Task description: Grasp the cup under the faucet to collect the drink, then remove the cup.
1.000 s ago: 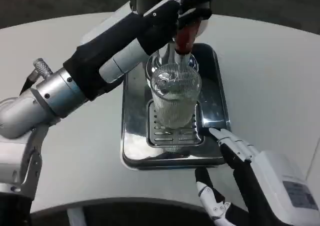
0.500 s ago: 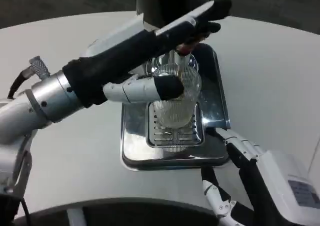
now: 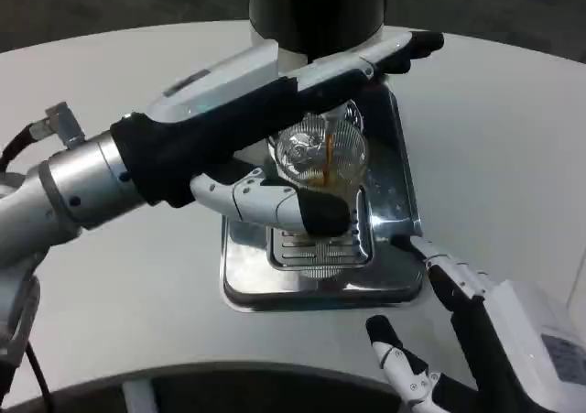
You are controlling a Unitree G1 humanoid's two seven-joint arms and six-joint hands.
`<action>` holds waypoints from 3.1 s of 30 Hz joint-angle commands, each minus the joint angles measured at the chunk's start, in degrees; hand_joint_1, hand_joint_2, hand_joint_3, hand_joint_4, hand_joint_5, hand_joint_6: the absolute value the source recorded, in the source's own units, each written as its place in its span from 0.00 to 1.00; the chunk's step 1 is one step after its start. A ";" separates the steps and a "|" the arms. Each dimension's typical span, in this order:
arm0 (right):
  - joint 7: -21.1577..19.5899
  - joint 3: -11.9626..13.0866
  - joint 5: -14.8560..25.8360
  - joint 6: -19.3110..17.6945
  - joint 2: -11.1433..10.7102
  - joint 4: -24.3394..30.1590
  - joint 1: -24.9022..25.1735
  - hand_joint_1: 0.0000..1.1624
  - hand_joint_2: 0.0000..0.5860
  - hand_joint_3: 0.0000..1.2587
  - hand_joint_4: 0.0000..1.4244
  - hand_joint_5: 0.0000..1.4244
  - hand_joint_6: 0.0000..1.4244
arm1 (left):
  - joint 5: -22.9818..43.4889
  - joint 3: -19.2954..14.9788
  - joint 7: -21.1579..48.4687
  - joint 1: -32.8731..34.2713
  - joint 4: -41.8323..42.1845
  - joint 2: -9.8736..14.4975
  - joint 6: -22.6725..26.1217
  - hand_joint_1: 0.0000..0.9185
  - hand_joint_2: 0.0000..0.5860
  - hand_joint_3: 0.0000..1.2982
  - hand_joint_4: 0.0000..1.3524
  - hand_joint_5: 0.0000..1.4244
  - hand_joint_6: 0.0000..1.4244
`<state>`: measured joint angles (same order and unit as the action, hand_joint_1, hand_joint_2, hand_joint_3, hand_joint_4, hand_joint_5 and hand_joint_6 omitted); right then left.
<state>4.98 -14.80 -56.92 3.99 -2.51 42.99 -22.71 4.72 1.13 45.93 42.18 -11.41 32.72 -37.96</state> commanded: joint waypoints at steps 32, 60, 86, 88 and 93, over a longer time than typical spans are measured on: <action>-10.92 4.05 19.55 5.63 4.51 -28.11 27.47 0.57 0.35 0.00 0.00 0.00 0.07 | -3.28 1.87 -4.77 -6.29 10.14 1.74 3.61 0.00 0.17 0.00 0.00 0.03 0.02; -14.91 2.91 28.83 1.88 4.59 -44.04 41.45 0.58 0.33 0.00 0.00 0.00 0.10 | -2.31 1.13 -5.18 -7.79 11.68 2.98 5.07 0.00 0.19 0.00 0.00 0.05 0.03; -18.63 2.77 32.33 -1.40 5.78 -54.19 47.84 0.63 0.30 0.00 0.00 0.00 0.13 | -0.55 -2.02 -7.87 -9.28 11.37 2.27 3.88 0.00 0.21 0.00 0.00 0.04 0.02; -18.66 2.71 32.41 -1.50 5.84 -54.45 47.94 0.63 0.30 0.00 0.00 0.00 0.13 | 0.96 -3.73 -9.78 -9.93 11.46 1.03 2.47 0.00 0.22 0.00 0.00 0.04 0.02; -18.83 1.97 31.77 -1.97 5.69 -55.24 48.47 0.63 0.30 0.00 0.00 0.01 0.14 | 4.93 -7.43 -13.25 -11.25 11.48 -1.96 -0.03 0.00 0.25 0.00 0.00 0.07 0.04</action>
<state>-13.98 -11.84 -25.24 2.39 2.85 -10.92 25.79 7.29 -4.32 34.56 32.21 -0.19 32.14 -36.07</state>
